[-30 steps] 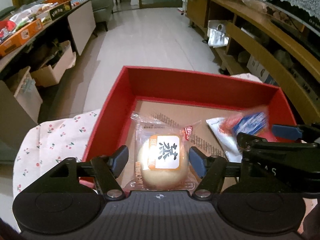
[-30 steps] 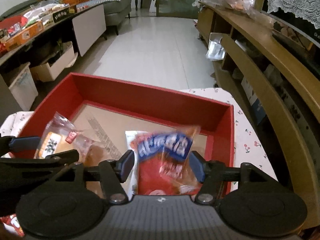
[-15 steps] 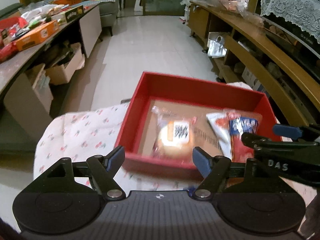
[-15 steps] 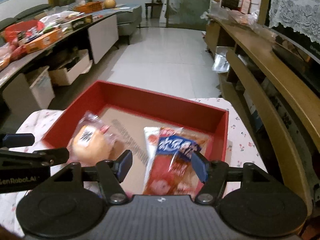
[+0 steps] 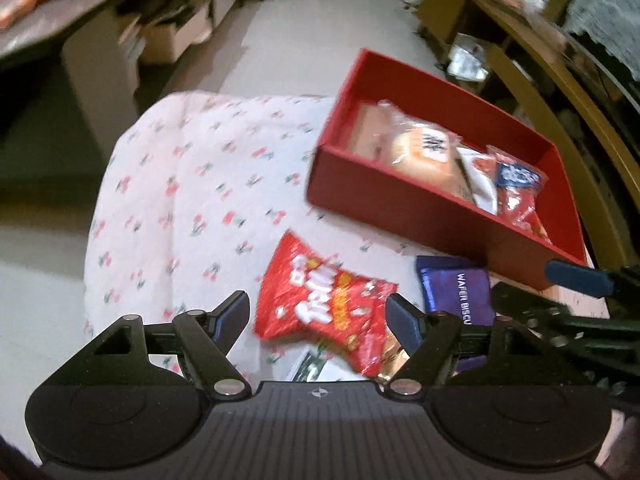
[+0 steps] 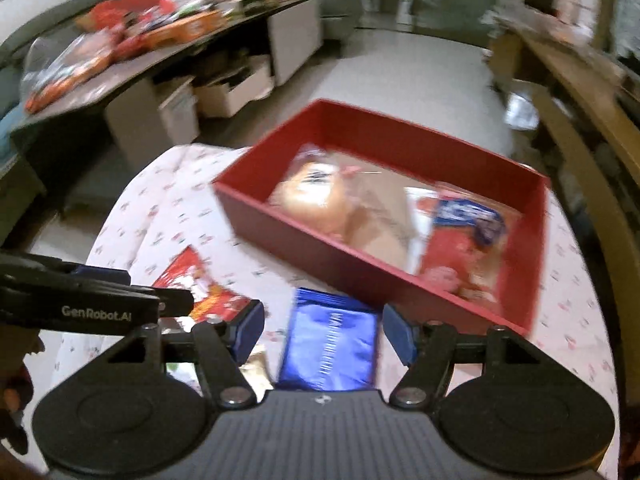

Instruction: Organize snacks

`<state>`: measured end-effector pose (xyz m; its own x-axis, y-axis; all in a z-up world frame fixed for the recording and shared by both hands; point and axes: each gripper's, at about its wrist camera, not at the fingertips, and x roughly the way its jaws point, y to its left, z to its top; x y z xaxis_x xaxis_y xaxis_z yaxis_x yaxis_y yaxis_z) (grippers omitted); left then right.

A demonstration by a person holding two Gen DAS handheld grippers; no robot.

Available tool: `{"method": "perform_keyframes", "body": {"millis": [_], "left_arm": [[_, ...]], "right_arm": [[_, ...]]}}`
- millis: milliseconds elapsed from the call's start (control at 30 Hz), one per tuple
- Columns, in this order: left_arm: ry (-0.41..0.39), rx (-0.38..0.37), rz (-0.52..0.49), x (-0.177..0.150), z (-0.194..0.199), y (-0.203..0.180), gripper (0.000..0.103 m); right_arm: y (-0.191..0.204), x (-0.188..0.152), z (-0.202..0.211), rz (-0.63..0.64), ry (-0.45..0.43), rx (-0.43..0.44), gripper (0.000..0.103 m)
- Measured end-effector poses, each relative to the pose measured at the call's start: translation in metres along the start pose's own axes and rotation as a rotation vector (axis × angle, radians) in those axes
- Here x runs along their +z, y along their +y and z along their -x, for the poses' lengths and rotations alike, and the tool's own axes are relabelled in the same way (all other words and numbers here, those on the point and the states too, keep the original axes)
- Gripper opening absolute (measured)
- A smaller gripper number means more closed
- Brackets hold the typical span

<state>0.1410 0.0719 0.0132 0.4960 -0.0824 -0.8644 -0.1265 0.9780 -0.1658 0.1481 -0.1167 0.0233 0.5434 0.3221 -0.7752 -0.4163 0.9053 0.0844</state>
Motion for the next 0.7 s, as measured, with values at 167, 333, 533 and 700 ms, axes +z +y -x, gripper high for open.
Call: {"method": "perform_keyframes", "body": {"millis": [167, 333, 533, 700], "left_arm": [[-0.028, 0.018, 0.084, 0.002, 0.014, 0.03, 0.082], [-0.021, 0.009, 0.097, 0.002, 0.021, 0.054, 0.082], [-0.01, -0.029, 0.095, -0.006, 0.027, 0.077, 0.082], [-0.016, -0.051, 0.102, -0.008, 0.032, 0.091, 0.083]], "right_arm": [[0.029, 0.01, -0.027, 0.122, 0.039, 0.108, 0.082], [0.058, 0.014, -0.055, 0.268, 0.098, 0.193, 0.082], [0.085, 0.026, -0.092, 0.412, 0.163, 0.246, 0.083], [0.089, 0.033, -0.101, 0.448, 0.221, 0.318, 0.083]]}}
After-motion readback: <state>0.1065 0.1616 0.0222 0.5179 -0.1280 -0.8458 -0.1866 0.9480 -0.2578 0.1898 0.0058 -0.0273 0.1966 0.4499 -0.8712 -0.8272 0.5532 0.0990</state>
